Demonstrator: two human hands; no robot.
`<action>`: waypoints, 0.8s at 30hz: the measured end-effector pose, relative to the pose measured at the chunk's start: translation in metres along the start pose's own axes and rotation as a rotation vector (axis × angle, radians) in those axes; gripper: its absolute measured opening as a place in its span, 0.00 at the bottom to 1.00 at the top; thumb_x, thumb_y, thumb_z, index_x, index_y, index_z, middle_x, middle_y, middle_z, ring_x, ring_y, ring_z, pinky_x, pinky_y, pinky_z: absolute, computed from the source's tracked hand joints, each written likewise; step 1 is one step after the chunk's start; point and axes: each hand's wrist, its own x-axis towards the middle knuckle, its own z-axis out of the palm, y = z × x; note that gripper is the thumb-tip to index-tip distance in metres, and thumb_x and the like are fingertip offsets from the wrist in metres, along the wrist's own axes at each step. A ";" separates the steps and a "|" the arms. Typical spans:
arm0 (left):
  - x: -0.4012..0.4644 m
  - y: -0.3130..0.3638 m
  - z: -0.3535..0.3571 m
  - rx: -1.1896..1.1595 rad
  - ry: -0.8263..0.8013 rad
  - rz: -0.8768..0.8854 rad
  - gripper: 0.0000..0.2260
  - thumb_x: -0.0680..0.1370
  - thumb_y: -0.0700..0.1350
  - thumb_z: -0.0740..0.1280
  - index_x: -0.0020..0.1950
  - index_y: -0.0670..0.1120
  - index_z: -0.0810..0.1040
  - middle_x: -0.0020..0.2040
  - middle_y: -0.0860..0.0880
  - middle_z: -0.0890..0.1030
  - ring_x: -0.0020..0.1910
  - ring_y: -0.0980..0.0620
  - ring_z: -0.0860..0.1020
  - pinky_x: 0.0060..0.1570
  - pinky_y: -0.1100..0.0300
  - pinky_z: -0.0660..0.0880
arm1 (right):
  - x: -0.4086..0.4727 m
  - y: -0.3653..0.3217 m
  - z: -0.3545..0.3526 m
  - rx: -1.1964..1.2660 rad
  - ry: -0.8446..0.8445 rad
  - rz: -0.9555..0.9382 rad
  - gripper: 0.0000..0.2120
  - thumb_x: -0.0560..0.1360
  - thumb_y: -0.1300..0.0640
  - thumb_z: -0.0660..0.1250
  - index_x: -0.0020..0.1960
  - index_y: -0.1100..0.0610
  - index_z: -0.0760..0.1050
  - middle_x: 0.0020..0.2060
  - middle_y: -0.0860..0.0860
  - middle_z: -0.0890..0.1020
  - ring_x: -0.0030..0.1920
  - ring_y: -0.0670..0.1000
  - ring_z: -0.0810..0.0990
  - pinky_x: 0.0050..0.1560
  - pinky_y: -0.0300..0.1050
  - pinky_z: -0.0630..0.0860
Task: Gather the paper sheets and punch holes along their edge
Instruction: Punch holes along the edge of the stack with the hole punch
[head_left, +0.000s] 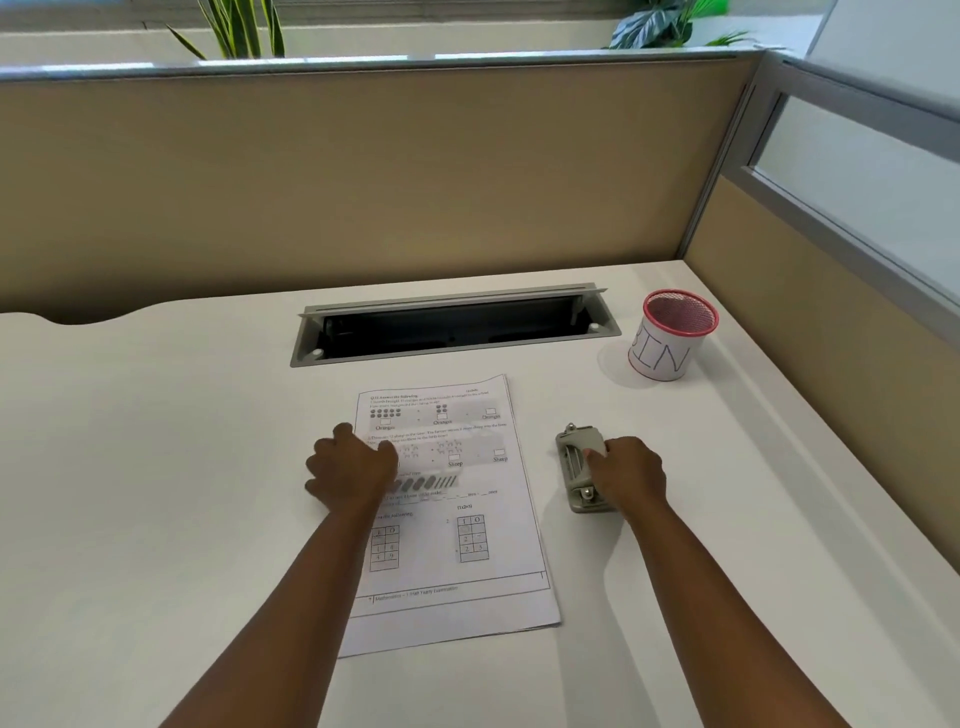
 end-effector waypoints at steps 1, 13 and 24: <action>-0.001 -0.002 0.000 0.003 -0.018 -0.020 0.25 0.74 0.48 0.65 0.69 0.42 0.67 0.67 0.38 0.69 0.68 0.38 0.66 0.66 0.45 0.63 | -0.001 -0.001 0.001 -0.021 0.013 0.002 0.14 0.77 0.55 0.61 0.53 0.64 0.77 0.52 0.61 0.81 0.55 0.60 0.78 0.44 0.42 0.67; -0.004 -0.014 -0.016 -0.054 -0.153 -0.131 0.25 0.75 0.51 0.63 0.69 0.41 0.65 0.69 0.39 0.66 0.69 0.39 0.64 0.66 0.46 0.63 | -0.038 -0.019 0.019 -0.097 0.287 -0.277 0.11 0.77 0.63 0.57 0.51 0.65 0.76 0.51 0.61 0.79 0.53 0.59 0.77 0.46 0.40 0.68; 0.005 -0.012 -0.027 -0.247 -0.342 -0.179 0.23 0.75 0.47 0.64 0.66 0.36 0.69 0.67 0.36 0.69 0.65 0.37 0.69 0.64 0.46 0.69 | -0.063 -0.040 0.061 -0.271 -0.009 -0.284 0.17 0.78 0.51 0.60 0.57 0.64 0.74 0.57 0.60 0.77 0.61 0.57 0.73 0.60 0.46 0.69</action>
